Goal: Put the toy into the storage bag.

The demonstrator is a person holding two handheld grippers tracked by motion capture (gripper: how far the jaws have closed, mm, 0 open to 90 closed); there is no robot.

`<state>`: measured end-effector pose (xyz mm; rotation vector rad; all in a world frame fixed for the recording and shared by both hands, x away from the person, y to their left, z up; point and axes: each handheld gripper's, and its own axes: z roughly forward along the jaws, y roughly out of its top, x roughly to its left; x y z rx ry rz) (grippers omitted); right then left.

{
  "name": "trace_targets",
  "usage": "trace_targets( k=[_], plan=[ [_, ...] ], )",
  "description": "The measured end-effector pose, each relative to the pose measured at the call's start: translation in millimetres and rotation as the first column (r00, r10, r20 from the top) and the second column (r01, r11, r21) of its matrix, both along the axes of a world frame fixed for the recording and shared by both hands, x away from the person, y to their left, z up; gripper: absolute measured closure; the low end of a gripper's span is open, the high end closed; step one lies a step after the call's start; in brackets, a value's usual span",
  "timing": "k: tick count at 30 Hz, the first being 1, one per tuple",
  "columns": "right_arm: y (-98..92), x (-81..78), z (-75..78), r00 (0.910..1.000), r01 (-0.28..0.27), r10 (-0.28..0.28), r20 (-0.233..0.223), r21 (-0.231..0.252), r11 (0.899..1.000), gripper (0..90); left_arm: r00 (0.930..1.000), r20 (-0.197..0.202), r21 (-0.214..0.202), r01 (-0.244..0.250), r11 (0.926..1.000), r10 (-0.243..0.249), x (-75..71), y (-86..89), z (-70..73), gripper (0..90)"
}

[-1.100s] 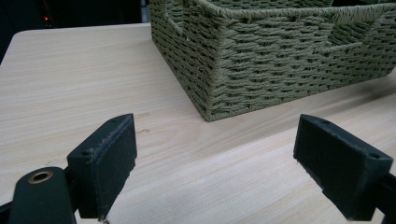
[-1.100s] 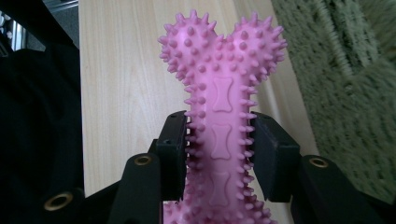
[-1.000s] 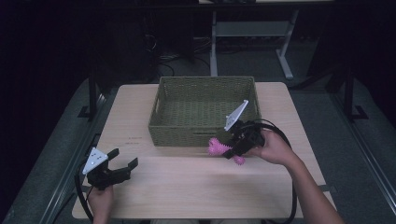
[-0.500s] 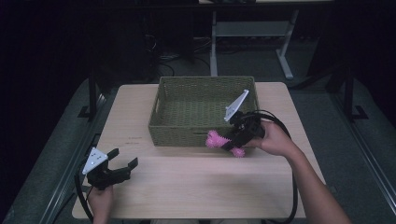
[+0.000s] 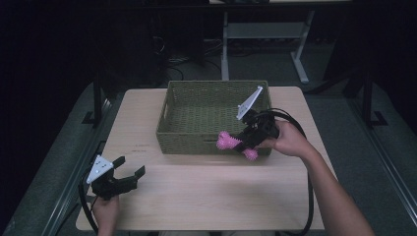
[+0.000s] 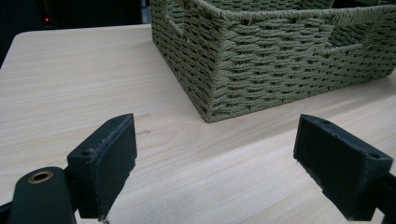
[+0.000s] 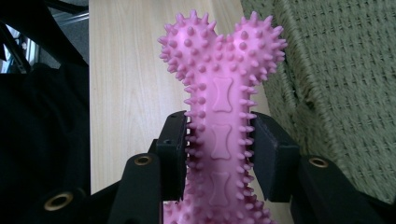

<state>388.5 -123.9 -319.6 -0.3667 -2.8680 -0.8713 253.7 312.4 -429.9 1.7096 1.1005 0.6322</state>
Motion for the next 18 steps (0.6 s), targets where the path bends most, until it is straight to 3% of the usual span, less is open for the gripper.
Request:
trace_targets(
  k=[18],
  plan=[
    [5.8, 16.2, 14.9, 0.9999, -0.015, 0.015, 0.000, -0.002, 1.000, 58.2, 1.0000, 0.003, -0.006, -0.002, 1.0000, 0.002, -0.4, 1.1, 0.5, 12.8]
  ],
)
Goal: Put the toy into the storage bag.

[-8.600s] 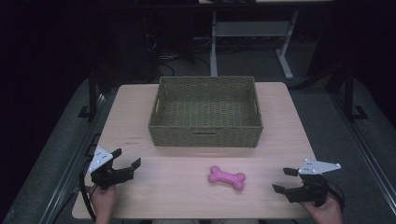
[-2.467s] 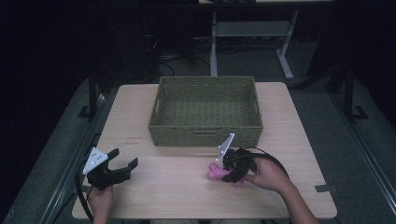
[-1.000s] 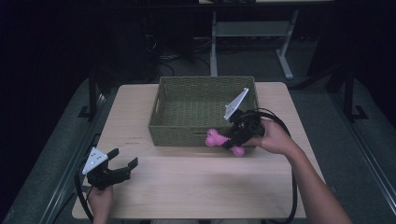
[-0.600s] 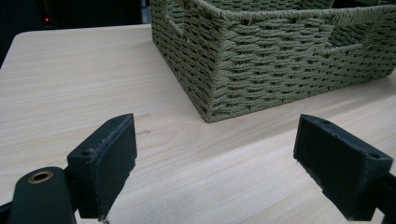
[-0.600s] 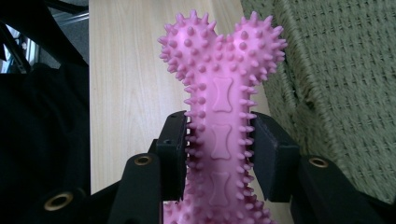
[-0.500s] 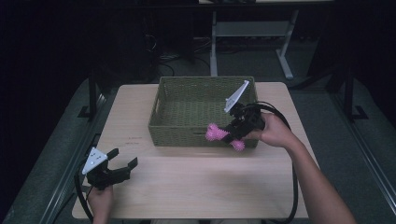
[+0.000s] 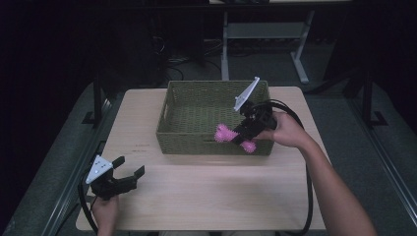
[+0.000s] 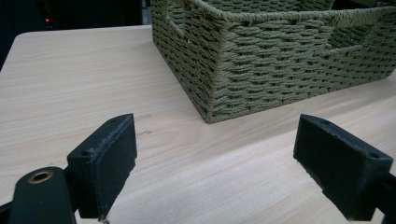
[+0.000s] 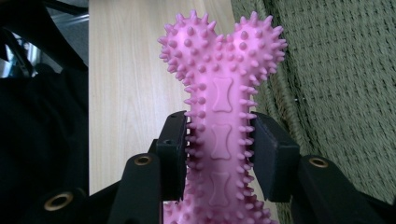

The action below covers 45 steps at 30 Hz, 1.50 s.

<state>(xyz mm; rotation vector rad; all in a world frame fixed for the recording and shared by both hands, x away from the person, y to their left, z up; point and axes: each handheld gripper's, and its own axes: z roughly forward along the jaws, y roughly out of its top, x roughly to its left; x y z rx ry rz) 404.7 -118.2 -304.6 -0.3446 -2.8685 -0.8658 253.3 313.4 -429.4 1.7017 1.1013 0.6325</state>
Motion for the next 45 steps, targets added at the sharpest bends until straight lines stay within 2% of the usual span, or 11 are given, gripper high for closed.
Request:
trace_targets(
  k=[8, 12, 18, 21, 30, 45],
  plan=[
    [0.9, 8.5, 4.0, 1.0000, 0.008, -0.008, -0.006, -0.009, 1.000, 58.2, 1.0000, 0.000, 0.002, 0.000, 1.0000, 0.000, -0.2, -0.1, 0.2, 12.8],
    [-0.1, 12.6, 6.6, 0.9999, 0.011, -0.011, -0.007, 0.004, 1.000, 58.1, 1.0000, 0.000, 0.001, -0.001, 1.0000, 0.001, -0.1, -0.1, 0.2, 12.8],
    [1.0, 18.6, 10.7, 0.9998, 0.018, -0.019, -0.004, -0.014, 1.000, 58.1, 1.0000, 0.001, 0.000, -0.001, 1.0000, 0.001, -0.2, -0.1, 0.3, 12.8],
    [2.1, 22.4, 13.8, 0.9999, 0.011, -0.011, -0.004, 0.000, 1.000, 58.1, 1.0000, 0.000, 0.001, 0.000, 1.0000, 0.000, -0.1, -0.1, 0.2, 12.8],
    [7.0, 33.5, 19.9, 0.9999, 0.017, -0.017, 0.004, -0.026, 1.000, 58.2, 1.0000, 0.001, -0.003, 0.000, 1.0000, 0.000, -0.1, 1.1, 0.3, 12.8],
    [11.8, 58.4, 18.2, 0.9990, 0.044, -0.044, -0.001, -0.073, 0.996, 58.1, 1.0000, 0.002, -0.004, 0.001, 1.0000, -0.001, 0.3, 1.3, 0.3, 12.8]
  ],
)
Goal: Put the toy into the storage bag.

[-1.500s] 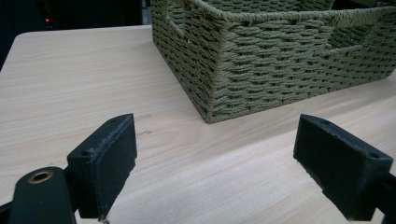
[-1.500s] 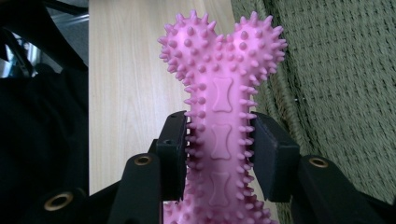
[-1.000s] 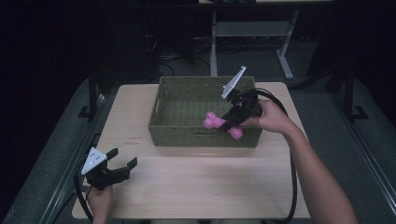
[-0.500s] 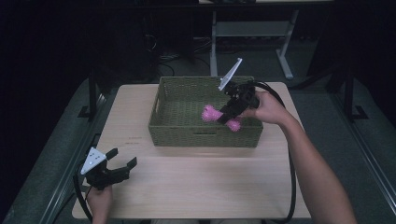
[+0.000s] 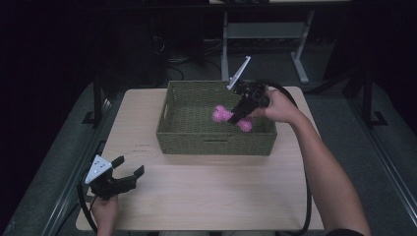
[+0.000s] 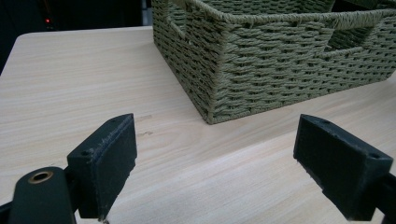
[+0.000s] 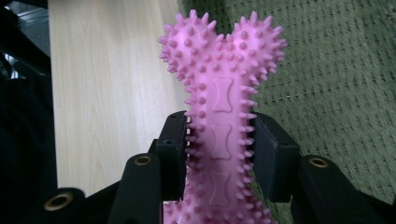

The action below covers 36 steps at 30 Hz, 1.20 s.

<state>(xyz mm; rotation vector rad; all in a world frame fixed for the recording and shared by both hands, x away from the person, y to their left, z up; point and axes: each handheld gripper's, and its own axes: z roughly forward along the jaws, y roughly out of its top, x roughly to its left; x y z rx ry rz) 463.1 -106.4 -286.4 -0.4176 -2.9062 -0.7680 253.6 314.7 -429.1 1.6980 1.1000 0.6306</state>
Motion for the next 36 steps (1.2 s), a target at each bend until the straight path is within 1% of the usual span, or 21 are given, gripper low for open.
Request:
trace_targets(
  k=[4, 10, 14, 28, 32, 36],
  plan=[
    [-1.5, 7.2, -4.2, 0.9999, 0.011, -0.011, -0.010, 0.003, 1.000, 58.1, 1.0000, 0.000, 0.000, 0.001, 1.0000, -0.001, -0.2, 0.1, 0.2, 12.8],
    [-3.3, 15.6, -13.3, 0.9993, 0.027, -0.028, -0.023, -0.019, 0.999, 58.1, 1.0000, 0.000, 0.002, 0.001, 1.0000, -0.001, 0.0, 0.4, 0.1, 12.8],
    [-4.5, 20.6, -17.7, 0.9992, 0.035, -0.035, -0.021, -0.023, 0.999, 58.1, 1.0000, -0.001, 0.003, 0.002, 1.0000, -0.002, 0.3, 0.4, 0.1, 12.8],
    [2.7, 31.7, -33.4, 0.9982, 0.052, -0.053, -0.026, -0.061, 0.997, 58.0, 1.0000, 0.000, 0.000, 0.000, 1.0000, 0.000, -0.1, 0.9, 0.1, 12.8],
    [4.9, 35.0, -39.4, 0.9974, 0.059, -0.061, -0.037, -0.076, 0.995, 58.0, 1.0000, 0.000, 0.001, -0.001, 1.0000, 0.001, 0.2, 0.9, 0.0, 12.8],
    [5.7, 38.2, -44.1, 0.9971, 0.062, -0.065, -0.039, -0.077, 0.995, 57.9, 1.0000, 0.000, 0.001, 0.000, 1.0000, 0.000, -0.1, 0.5, 0.3, 12.8]
  ],
)
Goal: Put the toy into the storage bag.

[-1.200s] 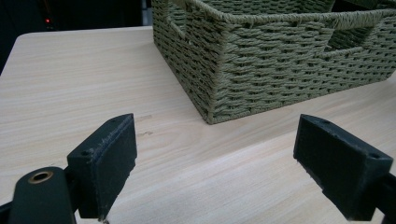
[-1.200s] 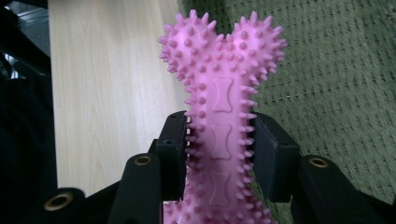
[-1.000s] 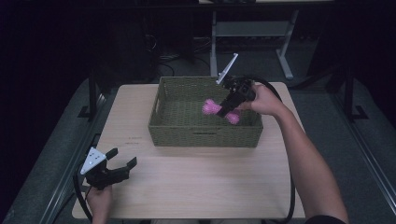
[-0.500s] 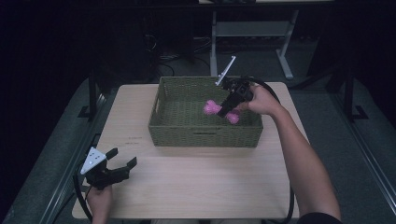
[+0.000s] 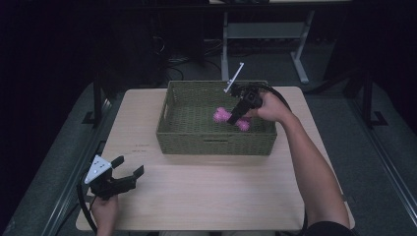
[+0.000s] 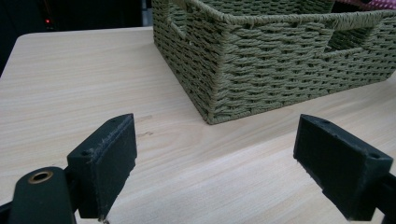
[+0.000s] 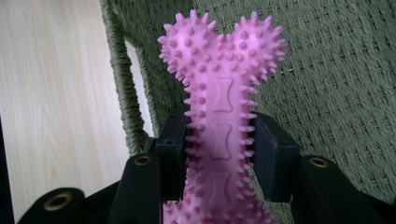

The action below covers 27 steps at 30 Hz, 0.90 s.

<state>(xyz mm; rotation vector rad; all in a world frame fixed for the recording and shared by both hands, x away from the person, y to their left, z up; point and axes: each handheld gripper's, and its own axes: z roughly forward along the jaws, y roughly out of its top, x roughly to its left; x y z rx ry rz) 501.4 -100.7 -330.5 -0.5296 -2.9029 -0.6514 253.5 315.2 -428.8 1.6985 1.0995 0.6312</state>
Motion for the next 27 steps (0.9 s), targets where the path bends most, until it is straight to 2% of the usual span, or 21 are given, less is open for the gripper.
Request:
trace_targets(
  k=[18, 27],
  plan=[
    [8.9, 6.7, -20.1, 0.9996, 0.007, -0.008, -0.027, -0.040, 0.999, 57.8, 1.0000, 0.000, -0.001, 0.002, 1.0000, -0.002, -0.2, -0.1, 0.0, 12.8],
    [9.3, 6.1, -28.4, 0.9993, 0.007, -0.008, -0.036, -0.034, 0.999, 57.8, 1.0000, 0.000, 0.000, -0.001, 1.0000, 0.001, -0.1, -0.5, -0.2, 12.8]
  ],
)
